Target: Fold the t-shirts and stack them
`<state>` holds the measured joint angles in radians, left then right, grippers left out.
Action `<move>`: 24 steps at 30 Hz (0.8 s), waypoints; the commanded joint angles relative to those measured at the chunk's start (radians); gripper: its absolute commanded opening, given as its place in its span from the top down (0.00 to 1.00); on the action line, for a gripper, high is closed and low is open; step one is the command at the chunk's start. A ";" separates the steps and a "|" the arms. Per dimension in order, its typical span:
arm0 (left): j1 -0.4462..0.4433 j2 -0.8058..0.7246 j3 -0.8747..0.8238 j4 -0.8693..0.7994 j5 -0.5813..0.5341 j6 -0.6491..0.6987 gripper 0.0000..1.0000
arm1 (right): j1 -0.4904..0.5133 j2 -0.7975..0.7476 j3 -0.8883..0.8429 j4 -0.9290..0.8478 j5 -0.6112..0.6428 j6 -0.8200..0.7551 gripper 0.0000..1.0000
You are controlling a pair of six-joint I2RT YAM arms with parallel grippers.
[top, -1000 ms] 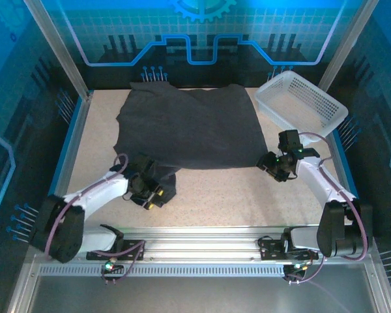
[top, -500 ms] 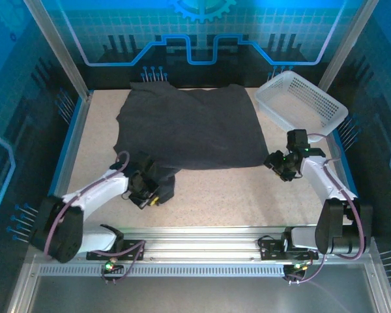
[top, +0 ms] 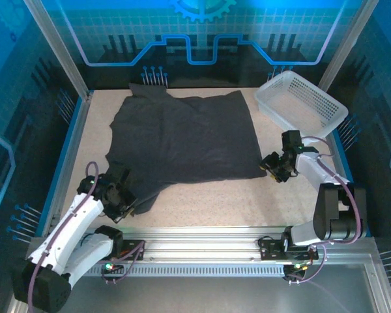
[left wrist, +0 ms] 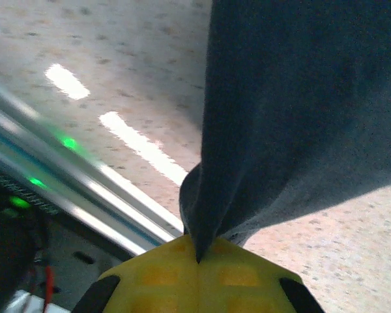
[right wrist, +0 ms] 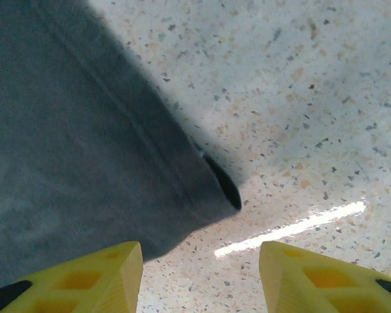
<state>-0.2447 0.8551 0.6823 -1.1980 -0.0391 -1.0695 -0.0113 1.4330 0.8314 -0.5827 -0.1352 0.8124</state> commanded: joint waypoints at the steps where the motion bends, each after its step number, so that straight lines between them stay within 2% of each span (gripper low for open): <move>1: 0.010 -0.028 0.056 -0.134 -0.105 0.035 1.00 | 0.018 0.004 -0.018 0.004 -0.007 0.025 0.48; 4: 0.010 -0.016 0.054 -0.106 -0.075 0.039 1.00 | 0.053 -0.002 -0.033 -0.004 -0.006 0.049 0.49; 12: 0.010 -0.006 0.060 -0.089 -0.084 0.041 1.00 | 0.149 -0.022 -0.104 0.027 0.020 0.155 0.51; 19: 0.010 -0.005 0.079 -0.088 -0.105 0.029 1.00 | 0.134 0.070 -0.056 0.088 0.047 0.117 0.56; 24: 0.010 -0.018 0.084 -0.103 -0.117 0.013 1.00 | 0.134 0.193 0.008 0.081 0.046 0.098 0.71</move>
<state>-0.2440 0.8497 0.7410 -1.2522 -0.1223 -1.0462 0.1242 1.5639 0.8059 -0.5522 -0.1005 0.9257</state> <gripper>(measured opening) 0.053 0.321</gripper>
